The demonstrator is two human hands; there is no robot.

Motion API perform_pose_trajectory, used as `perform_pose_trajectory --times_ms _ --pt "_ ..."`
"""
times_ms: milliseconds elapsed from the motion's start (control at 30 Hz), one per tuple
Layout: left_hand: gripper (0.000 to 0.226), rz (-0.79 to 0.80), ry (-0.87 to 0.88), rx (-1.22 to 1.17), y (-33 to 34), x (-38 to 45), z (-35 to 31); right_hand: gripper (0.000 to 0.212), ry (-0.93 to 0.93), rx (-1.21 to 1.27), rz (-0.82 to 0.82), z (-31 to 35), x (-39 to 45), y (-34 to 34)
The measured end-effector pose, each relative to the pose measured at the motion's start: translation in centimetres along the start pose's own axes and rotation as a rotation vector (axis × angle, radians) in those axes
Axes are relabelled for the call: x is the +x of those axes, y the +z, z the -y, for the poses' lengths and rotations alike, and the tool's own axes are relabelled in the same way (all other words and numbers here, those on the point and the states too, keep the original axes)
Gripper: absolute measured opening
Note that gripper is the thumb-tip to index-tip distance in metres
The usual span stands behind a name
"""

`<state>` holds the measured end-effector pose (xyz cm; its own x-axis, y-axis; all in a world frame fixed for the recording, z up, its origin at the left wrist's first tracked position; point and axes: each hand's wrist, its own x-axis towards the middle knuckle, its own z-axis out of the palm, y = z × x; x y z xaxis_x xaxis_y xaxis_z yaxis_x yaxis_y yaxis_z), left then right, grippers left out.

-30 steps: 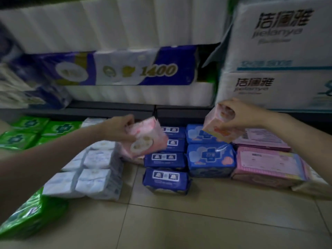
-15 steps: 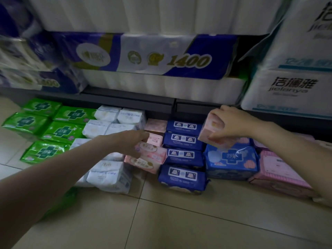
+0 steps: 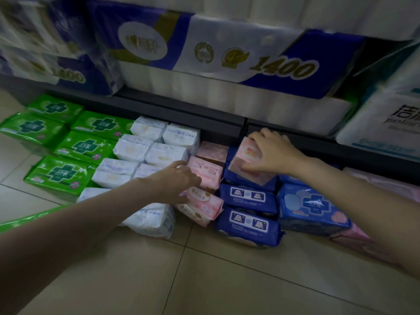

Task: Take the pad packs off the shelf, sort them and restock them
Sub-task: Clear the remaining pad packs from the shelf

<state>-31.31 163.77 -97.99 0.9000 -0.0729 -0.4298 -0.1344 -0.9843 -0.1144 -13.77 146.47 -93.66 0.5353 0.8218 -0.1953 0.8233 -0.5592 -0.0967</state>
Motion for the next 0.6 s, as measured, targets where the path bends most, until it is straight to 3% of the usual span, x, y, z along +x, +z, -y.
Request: perform_pose_trajectory --times_ms 100,367,433,500,600 --pt "0.046 -0.008 0.024 -0.066 0.6 -0.6 0.0 0.079 -0.062 0.011 0.044 2.6 1.7 -0.1" --pt "0.048 0.035 0.000 0.054 2.1 0.1 -0.5 0.061 0.047 -0.424 0.145 2.1 1.4 0.7" --pt "0.052 0.043 -0.009 0.119 2.8 0.2 -0.6 0.052 -0.154 -0.400 0.025 2.8 1.6 1.5" --pt "0.057 0.063 -0.049 0.144 3.5 0.4 -1.0 0.047 -0.336 -0.287 0.013 4.9 2.5 2.6" --pt "0.057 0.117 -0.121 0.124 3.5 1.3 -1.6 0.061 -0.238 -0.179 0.207 8.0 4.6 5.5"
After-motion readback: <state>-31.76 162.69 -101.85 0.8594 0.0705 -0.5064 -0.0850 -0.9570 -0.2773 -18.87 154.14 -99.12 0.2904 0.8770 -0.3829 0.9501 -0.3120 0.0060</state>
